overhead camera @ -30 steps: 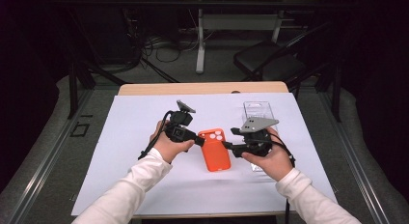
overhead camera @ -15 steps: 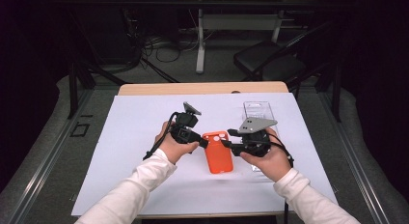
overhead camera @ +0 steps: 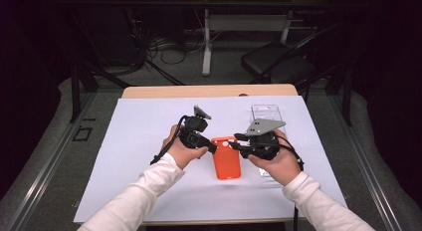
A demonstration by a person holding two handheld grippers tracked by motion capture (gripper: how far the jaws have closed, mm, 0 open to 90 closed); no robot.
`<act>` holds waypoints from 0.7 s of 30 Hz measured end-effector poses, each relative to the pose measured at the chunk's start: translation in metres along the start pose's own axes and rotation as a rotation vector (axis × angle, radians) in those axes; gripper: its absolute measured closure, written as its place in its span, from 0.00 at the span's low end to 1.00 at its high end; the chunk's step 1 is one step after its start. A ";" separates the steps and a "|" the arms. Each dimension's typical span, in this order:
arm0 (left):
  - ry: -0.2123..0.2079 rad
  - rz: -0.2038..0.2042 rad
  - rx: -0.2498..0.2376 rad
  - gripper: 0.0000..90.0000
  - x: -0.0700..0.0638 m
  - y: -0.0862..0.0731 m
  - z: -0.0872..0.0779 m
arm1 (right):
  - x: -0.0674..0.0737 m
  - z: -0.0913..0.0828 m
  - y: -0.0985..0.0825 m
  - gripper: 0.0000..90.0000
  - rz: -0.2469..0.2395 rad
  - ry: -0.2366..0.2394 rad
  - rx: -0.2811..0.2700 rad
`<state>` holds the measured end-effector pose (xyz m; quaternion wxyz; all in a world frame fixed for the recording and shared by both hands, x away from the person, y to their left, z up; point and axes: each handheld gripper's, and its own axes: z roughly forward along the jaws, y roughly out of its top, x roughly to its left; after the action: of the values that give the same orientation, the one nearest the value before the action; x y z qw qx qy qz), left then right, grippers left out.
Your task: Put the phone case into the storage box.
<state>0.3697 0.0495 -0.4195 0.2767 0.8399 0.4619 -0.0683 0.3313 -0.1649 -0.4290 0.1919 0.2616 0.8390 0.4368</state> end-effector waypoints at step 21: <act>0.030 0.018 0.014 0.93 -0.003 0.000 -0.002 | 0.001 0.000 0.007 0.85 -0.024 0.007 0.045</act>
<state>0.3672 0.0483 -0.4167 0.2645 0.8468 0.4580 -0.0563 0.3326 -0.1613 -0.4228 0.1880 0.2544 0.8524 0.4164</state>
